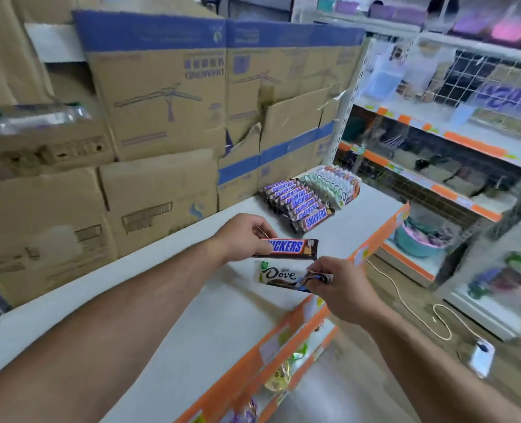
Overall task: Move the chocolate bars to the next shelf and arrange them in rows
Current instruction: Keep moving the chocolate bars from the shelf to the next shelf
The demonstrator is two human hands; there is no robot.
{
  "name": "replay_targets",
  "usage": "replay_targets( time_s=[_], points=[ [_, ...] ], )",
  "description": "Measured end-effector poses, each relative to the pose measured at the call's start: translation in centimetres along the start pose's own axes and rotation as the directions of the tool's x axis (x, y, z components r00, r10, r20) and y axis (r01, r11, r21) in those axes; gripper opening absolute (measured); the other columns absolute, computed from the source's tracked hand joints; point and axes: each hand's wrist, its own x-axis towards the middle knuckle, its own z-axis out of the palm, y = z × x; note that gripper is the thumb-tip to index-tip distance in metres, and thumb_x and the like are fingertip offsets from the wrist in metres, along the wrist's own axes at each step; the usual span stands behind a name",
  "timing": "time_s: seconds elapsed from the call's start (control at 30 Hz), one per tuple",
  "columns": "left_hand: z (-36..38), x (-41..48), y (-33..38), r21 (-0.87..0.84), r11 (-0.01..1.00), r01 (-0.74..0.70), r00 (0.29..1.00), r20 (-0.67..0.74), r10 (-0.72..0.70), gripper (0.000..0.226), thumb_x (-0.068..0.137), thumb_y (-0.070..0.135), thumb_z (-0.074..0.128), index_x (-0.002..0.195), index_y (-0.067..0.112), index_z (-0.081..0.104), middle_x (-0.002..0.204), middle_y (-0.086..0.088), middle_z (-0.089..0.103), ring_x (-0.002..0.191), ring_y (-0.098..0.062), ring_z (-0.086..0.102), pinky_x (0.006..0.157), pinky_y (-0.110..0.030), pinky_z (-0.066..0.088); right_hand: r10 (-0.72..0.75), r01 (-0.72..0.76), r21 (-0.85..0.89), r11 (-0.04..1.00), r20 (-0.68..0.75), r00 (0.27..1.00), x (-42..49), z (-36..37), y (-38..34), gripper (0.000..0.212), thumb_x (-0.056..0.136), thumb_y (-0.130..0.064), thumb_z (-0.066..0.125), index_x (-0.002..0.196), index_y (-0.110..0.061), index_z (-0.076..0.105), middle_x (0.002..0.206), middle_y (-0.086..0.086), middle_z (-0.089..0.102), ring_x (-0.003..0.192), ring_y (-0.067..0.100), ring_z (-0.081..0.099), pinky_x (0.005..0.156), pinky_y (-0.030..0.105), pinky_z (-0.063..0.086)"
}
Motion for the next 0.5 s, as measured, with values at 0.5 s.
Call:
replay_targets(
  time_s=[0.5],
  points=[
    [3.9,15.1,5.4,-0.004,1.0,-0.012,0.998,-0.061,0.012,0.025,0.077,-0.003,0.076,0.084,0.02,0.066,0.084,-0.007,0.072,0.07,-0.012,0.065,0.069,-0.029,0.053,-0.036,0.036,0.002,0.999,0.073,0.997,14.0,-7.3,9.6,0.011,0.079,-0.01,0.068,0.081,-0.021,0.071,0.076,-0.004,0.07,0.071,0.014,0.06,0.06,0.022,0.042]
  ],
)
